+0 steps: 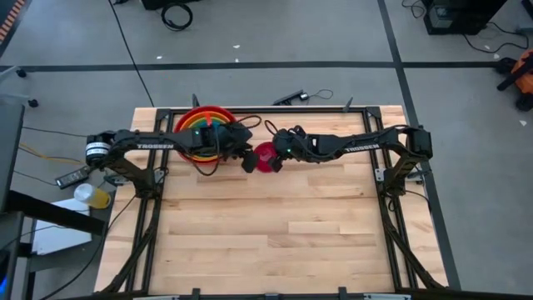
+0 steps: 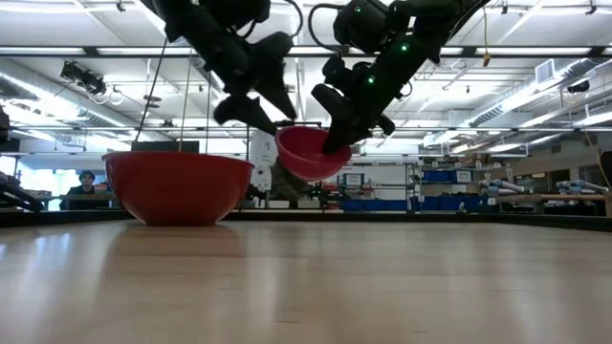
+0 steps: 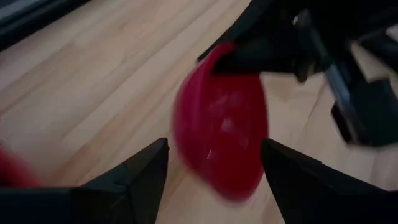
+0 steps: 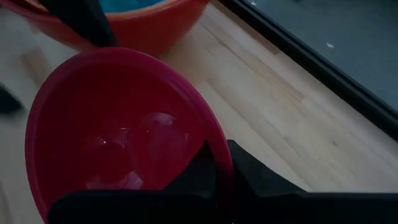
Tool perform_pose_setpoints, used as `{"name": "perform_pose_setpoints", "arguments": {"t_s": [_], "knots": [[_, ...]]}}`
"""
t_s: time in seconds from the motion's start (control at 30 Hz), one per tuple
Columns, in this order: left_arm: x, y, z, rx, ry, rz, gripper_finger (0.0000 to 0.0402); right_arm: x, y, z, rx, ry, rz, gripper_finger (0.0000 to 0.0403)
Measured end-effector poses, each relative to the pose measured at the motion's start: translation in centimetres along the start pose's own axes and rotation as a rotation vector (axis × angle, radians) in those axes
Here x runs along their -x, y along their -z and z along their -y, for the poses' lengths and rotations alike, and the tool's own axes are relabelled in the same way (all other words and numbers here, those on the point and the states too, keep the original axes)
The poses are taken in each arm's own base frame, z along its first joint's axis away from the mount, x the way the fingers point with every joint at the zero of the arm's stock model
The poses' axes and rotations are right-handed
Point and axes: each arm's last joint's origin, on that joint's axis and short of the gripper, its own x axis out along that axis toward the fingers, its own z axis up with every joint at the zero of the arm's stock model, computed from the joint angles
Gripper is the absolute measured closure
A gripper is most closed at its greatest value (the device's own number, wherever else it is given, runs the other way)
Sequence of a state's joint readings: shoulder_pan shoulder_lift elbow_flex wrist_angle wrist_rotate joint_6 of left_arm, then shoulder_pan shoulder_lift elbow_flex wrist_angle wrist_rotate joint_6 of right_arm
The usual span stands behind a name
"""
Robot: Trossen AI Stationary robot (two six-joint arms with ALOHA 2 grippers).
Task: Nest bowls inside each other
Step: Stack the pink bowl on top of the blue bowl
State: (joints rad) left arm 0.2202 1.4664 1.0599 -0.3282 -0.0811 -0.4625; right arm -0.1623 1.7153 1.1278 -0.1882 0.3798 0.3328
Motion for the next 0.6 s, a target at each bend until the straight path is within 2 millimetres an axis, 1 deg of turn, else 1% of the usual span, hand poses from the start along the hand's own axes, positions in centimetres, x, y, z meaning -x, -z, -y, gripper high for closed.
{"name": "perform_pose_setpoints", "arguments": {"t_s": [0.07,0.13,0.23,0.27,0.33,0.43,0.5,0.53,0.6], "knots": [[-0.8,0.0,0.0,-0.001,-0.012,0.008,0.0135,0.0,-0.1,0.0,-0.030,-0.008,0.005,0.0377],[-1.6,0.4,-0.5,0.006,-0.073,-0.018,0.0133,0.0,-0.2,-0.1,-0.051,-0.018,0.016,0.0376],[-2.1,0.6,-1.5,0.044,-0.133,-0.045,0.0152,0.2,-0.4,-0.3,-0.057,-0.025,0.034,0.0375],[-2.1,0.5,-1.6,0.048,-0.137,-0.046,0.0167,0.3,-0.4,-0.3,-0.061,-0.028,0.036,0.0374],[-1.9,0.4,-1.5,0.042,-0.116,-0.046,0.0209,0.6,-0.5,-0.4,-0.067,-0.032,0.041,0.0374],[-0.8,0.0,-1.3,0.000,-0.099,-0.026,0.0296,0.9,-0.6,-0.6,-0.123,-0.074,0.038,0.0364],[-0.1,-0.6,-1.7,-0.021,-0.122,-0.019,0.0360,1.3,-1.1,-0.3,-0.202,-0.119,0.037,0.0345],[0.4,-1.0,-1.9,-0.031,-0.140,-0.022,0.0377,1.6,-1.5,-0.2,-0.246,-0.142,0.043,0.0332],[1.4,-2.1,-2.6,-0.047,-0.157,-0.043,0.0384,2.2,-2.2,0.2,-0.310,-0.185,0.062,0.0302]]}}
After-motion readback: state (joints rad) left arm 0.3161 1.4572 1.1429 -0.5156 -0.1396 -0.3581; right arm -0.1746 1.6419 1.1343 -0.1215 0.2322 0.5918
